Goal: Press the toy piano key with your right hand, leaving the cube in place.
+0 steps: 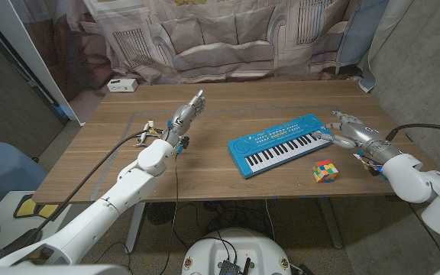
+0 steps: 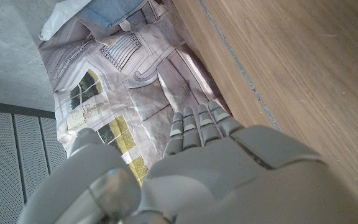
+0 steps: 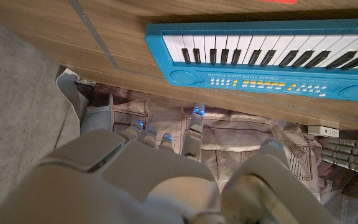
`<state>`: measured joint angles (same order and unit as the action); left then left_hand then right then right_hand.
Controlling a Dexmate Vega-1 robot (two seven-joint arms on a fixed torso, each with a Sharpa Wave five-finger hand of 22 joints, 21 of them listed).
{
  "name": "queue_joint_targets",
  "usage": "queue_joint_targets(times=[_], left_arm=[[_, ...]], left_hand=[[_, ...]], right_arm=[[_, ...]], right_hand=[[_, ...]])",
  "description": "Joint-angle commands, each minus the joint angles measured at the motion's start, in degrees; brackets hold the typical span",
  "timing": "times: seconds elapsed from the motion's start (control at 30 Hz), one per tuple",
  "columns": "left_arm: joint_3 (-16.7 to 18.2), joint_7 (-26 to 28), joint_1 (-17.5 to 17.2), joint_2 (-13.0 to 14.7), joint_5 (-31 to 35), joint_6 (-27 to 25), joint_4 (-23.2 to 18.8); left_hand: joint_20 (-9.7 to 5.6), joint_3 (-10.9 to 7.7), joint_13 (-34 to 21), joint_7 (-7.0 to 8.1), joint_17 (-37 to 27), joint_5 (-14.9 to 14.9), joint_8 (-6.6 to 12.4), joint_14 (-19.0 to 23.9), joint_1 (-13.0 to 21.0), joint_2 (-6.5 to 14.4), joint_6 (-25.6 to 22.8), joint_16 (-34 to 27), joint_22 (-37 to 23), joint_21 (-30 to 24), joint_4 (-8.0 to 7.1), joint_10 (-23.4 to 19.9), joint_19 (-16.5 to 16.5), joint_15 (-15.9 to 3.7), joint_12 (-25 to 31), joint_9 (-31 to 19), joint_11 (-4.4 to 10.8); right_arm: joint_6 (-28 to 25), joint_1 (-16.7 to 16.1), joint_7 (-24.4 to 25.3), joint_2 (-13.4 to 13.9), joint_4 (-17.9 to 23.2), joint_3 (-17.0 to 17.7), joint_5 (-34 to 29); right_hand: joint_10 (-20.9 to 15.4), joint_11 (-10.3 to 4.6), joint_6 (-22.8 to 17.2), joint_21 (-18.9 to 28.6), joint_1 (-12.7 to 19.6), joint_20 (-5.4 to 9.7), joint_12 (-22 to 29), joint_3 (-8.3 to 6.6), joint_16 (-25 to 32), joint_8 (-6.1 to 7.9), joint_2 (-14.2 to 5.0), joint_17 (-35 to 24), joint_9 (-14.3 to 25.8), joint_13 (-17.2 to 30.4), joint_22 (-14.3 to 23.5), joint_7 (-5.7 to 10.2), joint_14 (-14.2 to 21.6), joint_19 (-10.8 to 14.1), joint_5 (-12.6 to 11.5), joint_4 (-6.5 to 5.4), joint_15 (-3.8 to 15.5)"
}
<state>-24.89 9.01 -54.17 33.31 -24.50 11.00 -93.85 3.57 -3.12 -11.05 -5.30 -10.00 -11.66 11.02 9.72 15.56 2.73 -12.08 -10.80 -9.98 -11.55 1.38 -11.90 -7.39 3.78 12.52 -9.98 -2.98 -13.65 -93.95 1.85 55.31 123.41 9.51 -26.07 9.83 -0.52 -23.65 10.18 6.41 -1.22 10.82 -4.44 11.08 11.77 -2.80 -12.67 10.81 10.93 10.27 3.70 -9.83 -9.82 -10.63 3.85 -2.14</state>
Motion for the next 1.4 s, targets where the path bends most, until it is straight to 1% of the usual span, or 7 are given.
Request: queue_joint_targets(times=[0.03, 0.33, 0.53, 0.67, 0.97, 1.2, 1.4], left_arm=[[0.48, 1.37, -1.42, 0.38, 0.45, -0.22, -1.26], [0.71, 1.55, -1.66, 0.63, 0.71, -0.13, -1.87], [0.50, 1.06, -0.89, 0.47, 0.88, -0.08, -1.51], [0.44, 1.16, -0.65, 0.27, 0.96, -0.17, -1.32], [0.19, 0.81, -0.03, 0.10, 1.05, -0.32, -0.83], [0.33, 1.02, -0.10, 0.44, 1.15, -0.87, -1.51], [0.55, 1.27, -0.56, 0.83, 1.20, -1.10, -2.29]], left_hand=[[0.28, -0.34, -0.16, -0.22, -0.26, 0.17, -0.07, 0.47, 0.22, 0.94, -0.54, 0.01, -0.20, 0.31, 0.25, -0.52, -0.15, 0.29, -0.15, -0.30, -0.24], [0.24, -0.47, -0.16, -0.26, -0.25, 0.18, -0.08, 0.51, 0.40, 1.16, -0.56, 0.01, -0.20, 0.30, 0.35, -0.52, -0.16, 0.20, -0.19, -0.30, -0.08], [0.25, -0.54, -0.16, -0.33, -0.24, 0.20, -0.08, 0.49, 0.50, 1.27, -0.60, 0.03, -0.20, 0.31, 0.42, -0.51, -0.15, 0.22, -0.22, -0.30, -0.26], [0.24, -0.59, -0.16, -0.39, -0.24, 0.21, -0.04, 0.48, 0.57, 1.35, -0.74, 0.04, -0.20, 0.32, 0.47, -0.93, -0.14, 0.24, -0.07, -0.30, -0.36], [0.22, -0.63, -0.16, -0.45, -0.24, 0.24, -0.03, 0.51, 0.66, 1.42, -0.84, 0.03, -0.19, 0.32, 0.54, -0.94, -0.13, 0.22, -0.10, -0.30, -0.38], [0.19, -0.66, -0.17, -0.36, -0.24, 0.26, -0.06, 0.51, 0.72, 1.47, -0.83, 0.04, -0.19, 0.33, 0.61, -0.84, -0.09, 0.26, -0.17, -0.30, -0.37], [0.22, -0.68, -0.17, -0.39, -0.24, 0.29, -0.09, 0.50, 0.76, 1.51, -0.81, 0.05, -0.19, 0.33, 0.66, -0.89, -0.09, 0.25, -0.17, -0.30, -0.31]], right_arm=[[-0.95, 0.77, -0.70, 1.09, -0.49, -1.61, -0.17], [-2.06, 2.39, -0.78, 2.35, -1.19, -3.76, 0.38], [-3.12, 3.48, -0.47, 2.92, -1.85, -5.25, 1.36], [-3.30, 3.76, 0.23, 3.14, -2.49, -6.08, 2.33], [-4.19, 4.54, 1.20, 4.78, -3.25, -8.03, 3.65], [-5.11, 5.22, 2.03, 5.91, -3.54, -9.36, 4.87], [-5.71, 4.93, 2.95, 6.82, -3.35, -9.65, 5.80]], right_hand=[[6.86, 0.06, -1.10, 0.35, -0.44, -0.49, 0.37, -0.15, 0.40, 0.44, -0.15, -0.32, 0.10, 0.16, 0.25, -0.02, -16.51, -11.33, -0.37, -0.41, -0.15], [6.55, -0.16, -2.08, 0.49, -0.51, -0.59, 0.52, -0.24, 0.54, 0.65, -0.42, -0.28, 0.11, 0.16, 0.26, 0.59, -16.49, -11.67, -0.46, -0.47, -0.07], [6.30, -0.20, -2.68, 0.62, -0.55, -0.61, 0.61, -0.28, 0.63, 0.78, -0.54, -0.25, 0.11, 0.16, 0.26, 0.77, -16.43, -11.69, -0.49, -0.50, -0.18], [6.23, -0.19, -2.98, 0.67, -0.55, -0.66, 0.64, -0.32, 0.68, 0.84, -0.62, -0.23, 0.12, 0.16, 0.26, 1.03, -16.38, -11.73, -0.52, -0.51, -0.21], [6.15, -0.22, -3.08, 0.79, -0.52, -0.74, 0.66, -0.41, 0.77, 0.75, -0.79, -0.18, 0.12, 0.16, 0.26, 1.32, -16.28, -11.76, -0.56, -0.51, -0.24], [6.04, -0.25, -3.14, 0.86, -0.49, -0.78, 0.69, -0.47, 0.83, 0.69, -0.90, -0.15, 0.13, 0.16, 0.26, 1.43, -16.21, -11.76, -0.58, -0.50, -0.32], [5.92, -0.26, -3.25, 0.98, -0.42, -0.84, 0.73, -0.56, 0.89, 0.66, -1.04, -0.11, 0.13, 0.16, 0.26, 1.46, -16.11, -11.63, -0.61, -0.48, -0.47]])
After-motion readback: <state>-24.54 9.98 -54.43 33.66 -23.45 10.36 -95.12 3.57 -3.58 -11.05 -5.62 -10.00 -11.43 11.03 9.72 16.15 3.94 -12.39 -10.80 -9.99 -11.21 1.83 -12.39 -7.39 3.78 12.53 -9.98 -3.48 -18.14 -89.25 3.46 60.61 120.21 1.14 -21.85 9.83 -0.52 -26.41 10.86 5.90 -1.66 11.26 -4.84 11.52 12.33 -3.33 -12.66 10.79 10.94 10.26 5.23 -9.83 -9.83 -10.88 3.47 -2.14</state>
